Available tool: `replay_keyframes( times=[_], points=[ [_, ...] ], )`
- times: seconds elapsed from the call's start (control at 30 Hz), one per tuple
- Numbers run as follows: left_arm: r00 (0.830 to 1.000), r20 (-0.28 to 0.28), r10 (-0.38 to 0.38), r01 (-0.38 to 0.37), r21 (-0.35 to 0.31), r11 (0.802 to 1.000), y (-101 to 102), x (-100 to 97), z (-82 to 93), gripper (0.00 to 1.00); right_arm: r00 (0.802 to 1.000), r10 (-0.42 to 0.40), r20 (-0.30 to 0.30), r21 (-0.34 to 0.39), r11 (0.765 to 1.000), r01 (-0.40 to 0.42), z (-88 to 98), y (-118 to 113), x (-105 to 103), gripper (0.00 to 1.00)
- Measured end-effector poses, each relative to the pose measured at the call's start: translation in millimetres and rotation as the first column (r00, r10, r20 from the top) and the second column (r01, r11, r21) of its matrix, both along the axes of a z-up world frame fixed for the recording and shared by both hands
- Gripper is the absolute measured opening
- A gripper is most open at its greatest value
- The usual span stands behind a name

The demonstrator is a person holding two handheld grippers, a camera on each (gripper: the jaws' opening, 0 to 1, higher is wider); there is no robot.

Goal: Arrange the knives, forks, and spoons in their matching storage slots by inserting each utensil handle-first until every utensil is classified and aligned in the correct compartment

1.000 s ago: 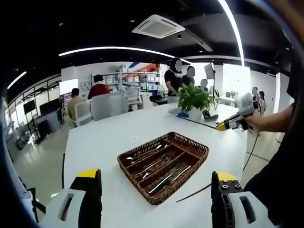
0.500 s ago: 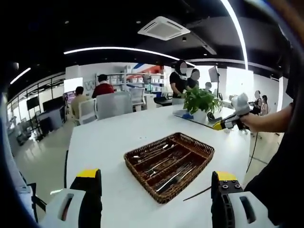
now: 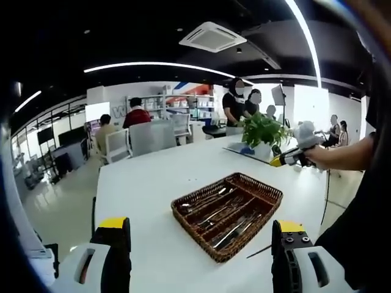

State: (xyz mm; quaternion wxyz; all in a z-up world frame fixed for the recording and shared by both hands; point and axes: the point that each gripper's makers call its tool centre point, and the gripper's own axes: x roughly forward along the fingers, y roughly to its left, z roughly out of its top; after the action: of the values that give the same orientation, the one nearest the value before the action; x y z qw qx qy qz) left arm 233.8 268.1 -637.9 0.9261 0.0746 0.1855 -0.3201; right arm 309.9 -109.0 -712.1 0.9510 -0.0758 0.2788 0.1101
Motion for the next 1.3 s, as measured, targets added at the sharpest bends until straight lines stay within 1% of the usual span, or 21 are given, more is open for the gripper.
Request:
replay_keyframes(
  times=[0.23, 0.33, 0.43, 0.53, 0.6, 0.8, 0.83, 1.0, 1.13, 1.3],
  points=[
    [1.000, -0.004, 0.005, -0.005, -0.002, 1.000, 1, 2.4, -1.9, 1.00, 1.000, -0.010, -0.005, 0.000, 1.000, 0.010, -5.9, 0, -1, 0.01],
    [1.000, 0.003, 0.015, -0.015, -0.012, 1.000, 2, 4.1, -3.0, 1.00, 1.000, -0.008, -0.011, -0.003, 1.000, 0.008, -12.7, 2, -5, 0.01],
    [1.000, 0.009, 0.024, -0.024, -0.021, 0.999, 4, 4.0, -8.1, 1.00, 1.000, -0.005, -0.017, -0.012, 1.000, 0.005, -21.8, 5, -10, 0.01],
    [1.000, 0.001, 0.026, -0.026, -0.019, 0.999, 5, 0.7, -15.3, 1.00, 0.999, -0.018, -0.031, -0.009, 1.000, 0.017, -30.7, 5, -14, 0.01],
    [1.000, -0.005, 0.025, -0.025, -0.019, 1.000, 5, -1.6, -17.8, 1.00, 0.998, -0.042, -0.042, 0.009, 0.999, 0.042, -35.7, 3, -16, 0.01],
    [1.000, -0.014, 0.019, -0.020, -0.012, 1.000, 6, -4.5, -21.6, 1.00, 0.996, -0.063, -0.063, -0.001, 0.998, 0.063, -53.4, 1, -25, 0.02],
    [1.000, -0.016, 0.020, -0.020, -0.011, 1.000, 7, -4.4, -22.0, 1.00, 0.995, -0.068, -0.073, -0.001, 0.998, 0.068, -59.6, -1, -27, 0.01],
    [1.000, -0.013, 0.027, -0.027, -0.008, 1.000, 12, -3.7, -19.6, 1.00, 0.992, -0.081, -0.092, -0.010, 0.997, 0.080, -73.3, -3, -31, 0.02],
    [0.999, -0.015, 0.029, -0.029, -0.003, 1.000, 15, -3.5, -18.4, 1.00, 0.990, -0.080, -0.112, -0.016, 0.997, 0.079, -84.4, 0, -36, 0.02],
    [0.999, -0.014, 0.030, -0.030, 0.002, 1.000, 19, -4.0, -15.3, 1.00, 0.988, -0.080, -0.129, -0.019, 0.997, 0.078, -92.9, 5, -36, 0.02]
  ],
)
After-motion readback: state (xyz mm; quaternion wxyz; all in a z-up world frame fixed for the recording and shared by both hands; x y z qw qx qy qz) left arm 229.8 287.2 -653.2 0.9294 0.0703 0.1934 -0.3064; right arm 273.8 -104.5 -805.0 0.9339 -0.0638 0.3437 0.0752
